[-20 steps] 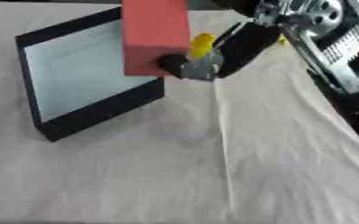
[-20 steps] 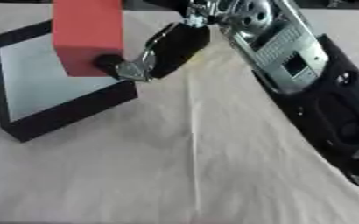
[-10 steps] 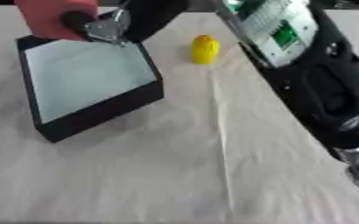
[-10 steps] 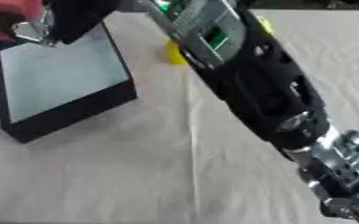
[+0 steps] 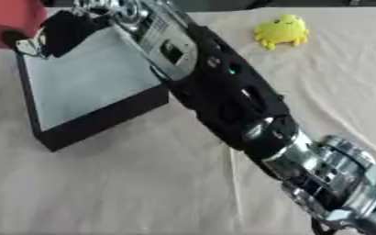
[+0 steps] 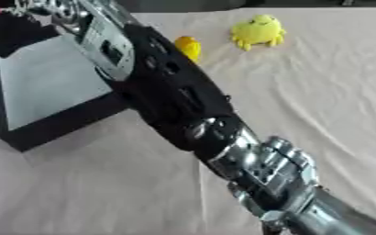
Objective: Pick up objects on the table and place them in the box.
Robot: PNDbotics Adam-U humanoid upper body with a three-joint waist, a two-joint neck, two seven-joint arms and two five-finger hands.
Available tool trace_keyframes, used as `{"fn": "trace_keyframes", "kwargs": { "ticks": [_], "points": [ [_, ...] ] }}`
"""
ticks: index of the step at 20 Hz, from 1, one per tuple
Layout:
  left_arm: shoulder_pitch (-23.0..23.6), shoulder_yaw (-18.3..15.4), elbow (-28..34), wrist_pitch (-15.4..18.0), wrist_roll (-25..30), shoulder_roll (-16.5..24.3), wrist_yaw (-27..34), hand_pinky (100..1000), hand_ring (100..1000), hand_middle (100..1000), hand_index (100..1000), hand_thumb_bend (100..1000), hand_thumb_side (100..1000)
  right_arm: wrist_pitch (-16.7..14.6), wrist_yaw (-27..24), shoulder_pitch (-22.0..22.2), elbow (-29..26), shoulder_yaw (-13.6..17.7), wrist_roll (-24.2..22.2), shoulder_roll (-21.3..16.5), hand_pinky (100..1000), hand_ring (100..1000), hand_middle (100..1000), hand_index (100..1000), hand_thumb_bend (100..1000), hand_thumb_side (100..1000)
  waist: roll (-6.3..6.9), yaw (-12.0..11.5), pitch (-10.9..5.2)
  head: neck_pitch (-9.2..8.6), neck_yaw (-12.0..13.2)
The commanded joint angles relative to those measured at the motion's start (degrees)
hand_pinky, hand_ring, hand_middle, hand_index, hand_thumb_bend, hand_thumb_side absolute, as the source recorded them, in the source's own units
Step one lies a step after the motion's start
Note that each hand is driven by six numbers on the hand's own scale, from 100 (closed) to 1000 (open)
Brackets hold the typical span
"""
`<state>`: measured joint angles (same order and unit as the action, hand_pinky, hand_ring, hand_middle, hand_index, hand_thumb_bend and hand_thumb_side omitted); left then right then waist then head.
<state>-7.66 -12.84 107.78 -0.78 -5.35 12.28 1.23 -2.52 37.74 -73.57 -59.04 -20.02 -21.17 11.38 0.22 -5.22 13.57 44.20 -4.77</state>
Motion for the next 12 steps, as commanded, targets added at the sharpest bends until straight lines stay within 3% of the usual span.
{"fn": "trace_keyframes", "kwargs": {
  "ticks": [1,7,12],
  "points": [
    [-0.8,0.1,1.2,0.1,-0.2,0.5,0.4,885,749,771,786,150,868,-2.4,5.5,-0.8,5.1,2.2,1.5,3.5,863,658,464,745,100,100,0.35,-0.6,-0.55,-0.08,-0.7],
    [-1.0,0.0,1.2,0.1,-0.2,0.4,0.5,885,749,771,786,153,871,-5.6,12.0,-0.2,11.3,4.5,3.4,5.1,860,657,464,742,100,100,0.05,-1.2,-0.11,-0.08,-0.8],
    [-0.6,-0.1,0.9,-0.1,0.0,0.4,0.2,885,749,771,787,153,876,-4.9,10.1,-0.6,9.9,6.7,5.9,3.7,860,646,453,741,100,100,-0.02,-1.0,0.00,-0.08,-0.4]
  ]
}}
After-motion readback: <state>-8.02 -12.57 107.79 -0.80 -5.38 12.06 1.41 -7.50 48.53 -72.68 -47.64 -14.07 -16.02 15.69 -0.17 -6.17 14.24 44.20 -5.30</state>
